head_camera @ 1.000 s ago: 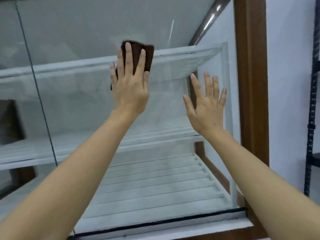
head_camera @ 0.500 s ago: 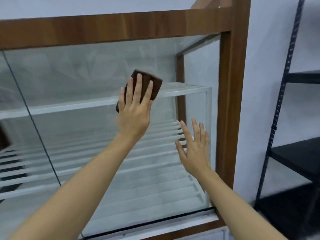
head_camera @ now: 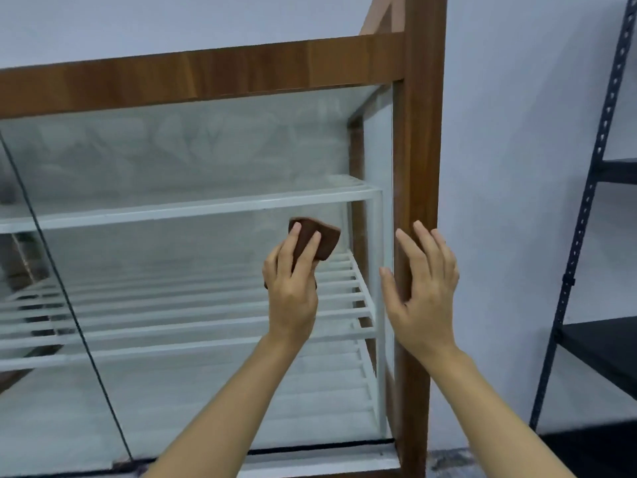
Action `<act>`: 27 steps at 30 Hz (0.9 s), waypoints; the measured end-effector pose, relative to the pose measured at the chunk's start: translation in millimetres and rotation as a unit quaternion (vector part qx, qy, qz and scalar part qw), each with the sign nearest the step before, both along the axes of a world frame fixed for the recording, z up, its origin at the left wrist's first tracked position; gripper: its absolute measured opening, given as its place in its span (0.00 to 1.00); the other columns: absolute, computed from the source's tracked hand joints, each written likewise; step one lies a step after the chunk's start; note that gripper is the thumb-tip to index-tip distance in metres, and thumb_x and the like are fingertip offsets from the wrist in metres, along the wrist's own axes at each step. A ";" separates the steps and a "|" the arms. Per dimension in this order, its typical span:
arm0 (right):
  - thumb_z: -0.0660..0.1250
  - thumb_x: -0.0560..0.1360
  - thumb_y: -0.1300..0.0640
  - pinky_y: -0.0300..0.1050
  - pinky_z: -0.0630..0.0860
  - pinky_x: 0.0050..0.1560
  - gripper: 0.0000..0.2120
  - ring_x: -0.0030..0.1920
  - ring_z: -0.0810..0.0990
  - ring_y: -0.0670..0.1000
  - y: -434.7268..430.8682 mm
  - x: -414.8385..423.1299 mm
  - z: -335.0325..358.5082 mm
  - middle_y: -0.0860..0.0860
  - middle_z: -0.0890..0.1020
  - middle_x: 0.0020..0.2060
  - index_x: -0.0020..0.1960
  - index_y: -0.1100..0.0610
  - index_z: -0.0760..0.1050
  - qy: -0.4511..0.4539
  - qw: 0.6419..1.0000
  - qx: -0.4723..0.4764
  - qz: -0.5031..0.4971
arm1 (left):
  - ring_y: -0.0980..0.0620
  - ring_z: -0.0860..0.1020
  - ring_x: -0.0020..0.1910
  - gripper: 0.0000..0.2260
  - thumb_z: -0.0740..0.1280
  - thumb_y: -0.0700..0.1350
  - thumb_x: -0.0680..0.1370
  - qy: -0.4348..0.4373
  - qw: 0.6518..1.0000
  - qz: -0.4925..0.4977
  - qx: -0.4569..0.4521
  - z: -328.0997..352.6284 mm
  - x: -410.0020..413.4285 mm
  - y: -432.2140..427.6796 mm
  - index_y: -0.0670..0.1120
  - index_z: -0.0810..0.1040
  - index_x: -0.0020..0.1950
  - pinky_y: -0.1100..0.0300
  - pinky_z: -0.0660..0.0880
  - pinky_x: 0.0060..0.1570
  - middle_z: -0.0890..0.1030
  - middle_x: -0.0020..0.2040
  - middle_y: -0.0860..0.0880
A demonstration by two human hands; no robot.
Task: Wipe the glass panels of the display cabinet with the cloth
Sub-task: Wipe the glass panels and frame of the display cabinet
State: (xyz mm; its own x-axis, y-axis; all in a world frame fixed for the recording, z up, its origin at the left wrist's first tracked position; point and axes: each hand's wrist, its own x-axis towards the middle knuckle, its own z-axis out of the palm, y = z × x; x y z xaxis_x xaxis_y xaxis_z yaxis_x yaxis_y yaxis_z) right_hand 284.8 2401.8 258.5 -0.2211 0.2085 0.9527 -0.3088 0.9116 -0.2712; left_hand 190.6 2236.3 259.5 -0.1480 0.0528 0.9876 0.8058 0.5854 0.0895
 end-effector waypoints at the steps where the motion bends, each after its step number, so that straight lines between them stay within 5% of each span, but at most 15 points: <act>1: 0.64 0.79 0.53 0.59 0.56 0.77 0.23 0.77 0.61 0.56 11.6 1.4 5.3 0.55 0.69 0.74 0.73 0.57 0.69 0.012 1.000 0.009 0.022 | 0.44 0.69 0.64 0.17 0.61 0.35 0.82 -0.006 1.000 -0.008 0.025 2.6 11.5 14.4 0.40 0.76 0.70 0.52 0.68 0.66 0.71 0.73 0.38; 10: 0.64 0.79 0.52 0.53 0.60 0.77 0.22 0.74 0.67 0.54 135.0 5.8 45.4 0.53 0.73 0.71 0.71 0.57 0.72 -0.010 0.968 0.011 0.250 | 0.59 0.67 0.68 0.16 0.60 0.42 0.83 -0.036 0.972 0.028 0.230 36.0 95.5 156.7 0.42 0.73 0.71 0.66 0.65 0.66 0.71 0.73 0.43; 15: 0.63 0.79 0.52 0.60 0.66 0.72 0.22 0.72 0.69 0.54 175.3 -14.9 59.4 0.54 0.73 0.70 0.71 0.57 0.71 -0.002 0.945 -0.013 0.327 | 0.58 0.67 0.70 0.16 0.62 0.41 0.83 0.002 0.968 0.086 0.236 53.0 92.3 199.8 0.40 0.74 0.70 0.64 0.65 0.68 0.73 0.71 0.40; 22: 0.64 0.79 0.51 0.52 0.65 0.74 0.21 0.72 0.68 0.48 177.5 -85.9 72.6 0.52 0.74 0.69 0.70 0.55 0.71 0.025 0.901 -0.013 0.432 | 0.48 0.70 0.67 0.15 0.63 0.39 0.82 0.072 0.956 0.212 0.192 77.1 73.3 217.8 0.37 0.76 0.68 0.67 0.63 0.68 0.74 0.70 0.38; 27: 0.66 0.79 0.53 0.58 0.67 0.72 0.20 0.72 0.70 0.51 162.3 -136.0 83.3 0.51 0.74 0.70 0.71 0.54 0.71 0.023 0.862 -0.024 0.506 | 0.53 0.69 0.66 0.15 0.62 0.42 0.83 0.088 0.937 0.290 0.175 100.9 55.8 222.9 0.39 0.77 0.68 0.66 0.63 0.68 0.74 0.70 0.40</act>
